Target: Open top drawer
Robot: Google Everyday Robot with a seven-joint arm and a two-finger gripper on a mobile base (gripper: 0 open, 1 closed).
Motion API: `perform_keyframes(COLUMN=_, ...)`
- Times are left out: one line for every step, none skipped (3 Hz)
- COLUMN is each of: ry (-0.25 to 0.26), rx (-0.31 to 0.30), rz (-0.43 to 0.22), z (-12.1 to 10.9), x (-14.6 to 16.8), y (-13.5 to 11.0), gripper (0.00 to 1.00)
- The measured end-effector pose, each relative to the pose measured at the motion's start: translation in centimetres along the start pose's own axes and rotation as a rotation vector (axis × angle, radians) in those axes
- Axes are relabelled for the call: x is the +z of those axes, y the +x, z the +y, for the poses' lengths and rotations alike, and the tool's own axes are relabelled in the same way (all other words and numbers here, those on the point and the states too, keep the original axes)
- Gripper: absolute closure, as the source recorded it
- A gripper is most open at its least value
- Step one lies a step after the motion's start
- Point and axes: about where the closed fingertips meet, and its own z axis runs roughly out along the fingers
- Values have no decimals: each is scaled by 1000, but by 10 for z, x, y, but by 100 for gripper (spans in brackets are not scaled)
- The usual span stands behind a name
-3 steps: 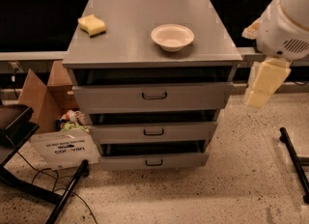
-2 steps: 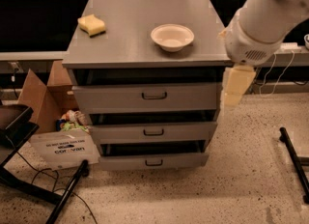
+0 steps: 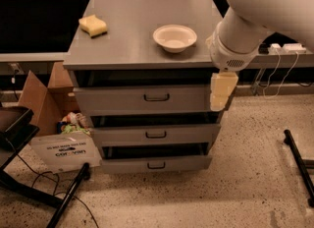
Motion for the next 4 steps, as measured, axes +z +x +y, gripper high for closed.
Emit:
perform_keyframes(ry=-43, rx=-1, rz=17, z=-4, x=37, y=9, gripper=0)
perform_keyframes(ry=-94, rx=-14, rz=58, z=-13, x=84, y=20, gripper=0)
perform_keyframes(ry=-137, rx=-32, rz=128, z=-22, x=132, y=36, gripper=0)
perform_keyframes(ry=-163, rx=-31, rz=178, z=-29, x=168, y=56, gripper=0)
